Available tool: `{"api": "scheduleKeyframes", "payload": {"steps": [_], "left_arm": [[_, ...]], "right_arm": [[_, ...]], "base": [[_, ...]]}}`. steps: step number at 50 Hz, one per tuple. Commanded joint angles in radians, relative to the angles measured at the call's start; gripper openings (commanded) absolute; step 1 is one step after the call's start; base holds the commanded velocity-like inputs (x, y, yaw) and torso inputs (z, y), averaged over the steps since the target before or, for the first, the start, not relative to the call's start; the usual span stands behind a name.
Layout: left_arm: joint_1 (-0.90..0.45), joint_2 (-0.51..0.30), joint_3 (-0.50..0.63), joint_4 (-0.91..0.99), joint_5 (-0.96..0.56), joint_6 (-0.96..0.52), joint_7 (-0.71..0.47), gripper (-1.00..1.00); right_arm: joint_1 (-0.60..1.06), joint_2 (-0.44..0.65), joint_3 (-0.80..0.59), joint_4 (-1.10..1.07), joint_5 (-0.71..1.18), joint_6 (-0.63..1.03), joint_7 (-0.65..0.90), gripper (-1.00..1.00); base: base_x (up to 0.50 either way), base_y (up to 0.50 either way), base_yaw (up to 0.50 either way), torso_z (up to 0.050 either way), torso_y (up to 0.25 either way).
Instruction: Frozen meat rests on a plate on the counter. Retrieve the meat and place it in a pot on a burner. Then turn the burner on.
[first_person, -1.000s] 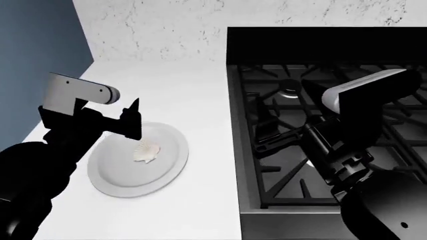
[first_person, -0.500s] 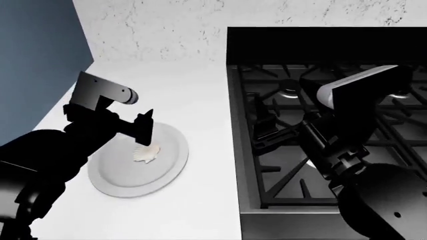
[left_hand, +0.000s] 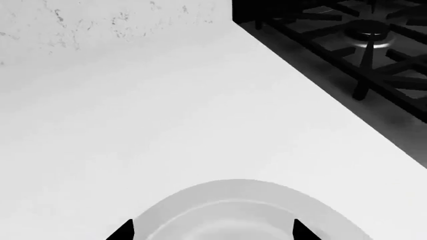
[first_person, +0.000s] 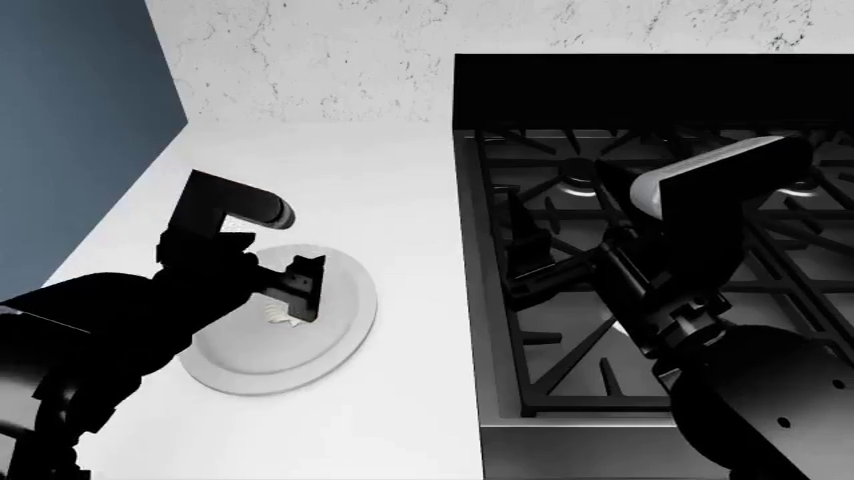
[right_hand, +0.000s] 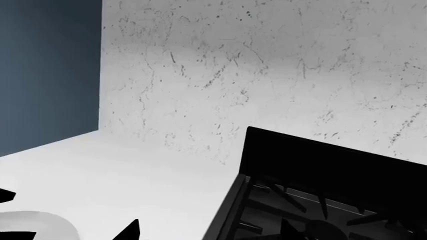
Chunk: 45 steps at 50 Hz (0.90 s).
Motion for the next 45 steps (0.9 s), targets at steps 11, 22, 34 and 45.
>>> {"api": "scheduleKeyframes", "payload": {"steps": [11,22,34,45], "left_arm": [[0.002,0.014,0.012,-0.024,-0.027,-0.066,-0.012,1.0],[0.019,0.015,0.018,0.007,-0.049,-0.09,-0.014,1.0],[0.042,0.01,0.013,0.025,-0.065,-0.102,-0.019,1.0],[0.05,0.007,-0.001,0.043,-0.083,-0.132,-0.036,1.0]], "right_arm": [[-0.021,0.01,-0.01,0.024,-0.008,-0.043,-0.007,1.0],[-0.023,0.016,-0.013,0.026,-0.007,-0.049,-0.004,1.0],[-0.029,0.021,-0.016,0.025,-0.006,-0.053,0.001,1.0],[-0.028,0.025,-0.018,0.029,0.0,-0.056,0.002,1.0]], "base": [[0.0,0.0,0.0,0.0,0.0],[0.0,0.0,0.0,0.0,0.0],[0.0,0.0,0.0,0.0,0.0],[0.0,0.0,0.0,0.0,0.0]]}}
